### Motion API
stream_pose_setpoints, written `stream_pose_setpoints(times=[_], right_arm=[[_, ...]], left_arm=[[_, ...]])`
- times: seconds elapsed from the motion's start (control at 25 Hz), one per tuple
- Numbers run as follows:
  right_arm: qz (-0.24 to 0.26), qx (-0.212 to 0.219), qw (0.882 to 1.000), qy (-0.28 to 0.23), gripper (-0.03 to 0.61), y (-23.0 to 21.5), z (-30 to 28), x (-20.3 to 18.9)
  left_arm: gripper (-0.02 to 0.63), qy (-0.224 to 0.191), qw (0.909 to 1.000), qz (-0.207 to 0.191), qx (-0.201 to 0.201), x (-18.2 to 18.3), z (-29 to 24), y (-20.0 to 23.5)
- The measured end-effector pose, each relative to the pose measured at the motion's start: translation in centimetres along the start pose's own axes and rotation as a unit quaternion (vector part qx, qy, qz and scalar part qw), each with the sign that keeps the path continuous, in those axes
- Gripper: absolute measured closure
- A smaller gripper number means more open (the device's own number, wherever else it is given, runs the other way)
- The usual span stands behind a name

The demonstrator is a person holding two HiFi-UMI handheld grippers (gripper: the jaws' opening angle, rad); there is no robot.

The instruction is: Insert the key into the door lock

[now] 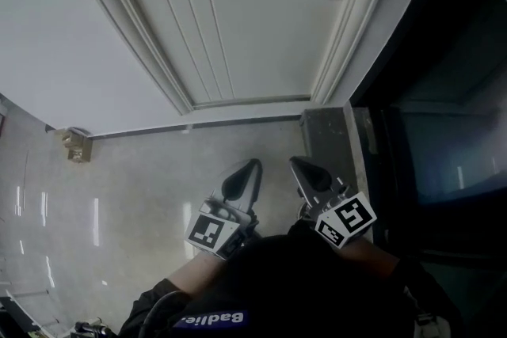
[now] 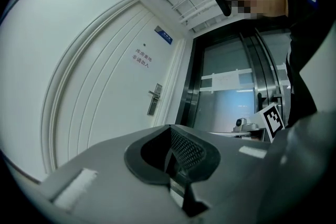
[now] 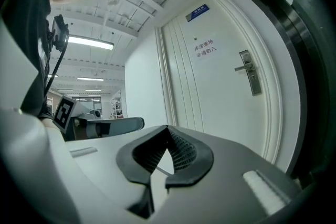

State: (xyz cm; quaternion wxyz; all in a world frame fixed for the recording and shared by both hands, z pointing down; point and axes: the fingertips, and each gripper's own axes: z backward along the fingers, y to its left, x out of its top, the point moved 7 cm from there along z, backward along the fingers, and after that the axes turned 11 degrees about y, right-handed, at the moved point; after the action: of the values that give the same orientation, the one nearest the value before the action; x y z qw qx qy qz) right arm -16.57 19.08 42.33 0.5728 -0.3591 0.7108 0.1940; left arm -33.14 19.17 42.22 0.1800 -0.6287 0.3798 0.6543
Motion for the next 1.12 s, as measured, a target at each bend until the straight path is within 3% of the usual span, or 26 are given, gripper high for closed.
stream_pose_setpoints(times=[0.2,0.44,0.6,0.88,1.12], right_arm=[[-0.004,-0.019,1.0,0.017,0.575,3.4,-0.4,-0.5],[0.007,-0.027,1.0,-0.009,0.575,4.4,1.2,1.3],[0.022,-0.022,0.999,-0.031,0.575,4.6,3.0,2.3],[0.027,-0.013,0.998,-0.05,0.575,2.0,6.7,1.4],[0.022,0.009,0.998,-0.054,0.575,0.0,7.7,0.5]], left_arm=[[0.598,0.007,0.9999,0.007,-0.009,-0.5,3.2,1.2],[0.598,-0.003,0.9999,0.004,-0.014,1.5,4.2,-0.3],[0.598,-0.007,0.9995,-0.019,-0.025,2.5,4.4,-2.8],[0.598,0.017,0.9936,-0.099,-0.053,2.2,0.9,-9.0],[0.598,0.042,0.9935,-0.096,-0.044,1.2,-1.5,-11.0]])
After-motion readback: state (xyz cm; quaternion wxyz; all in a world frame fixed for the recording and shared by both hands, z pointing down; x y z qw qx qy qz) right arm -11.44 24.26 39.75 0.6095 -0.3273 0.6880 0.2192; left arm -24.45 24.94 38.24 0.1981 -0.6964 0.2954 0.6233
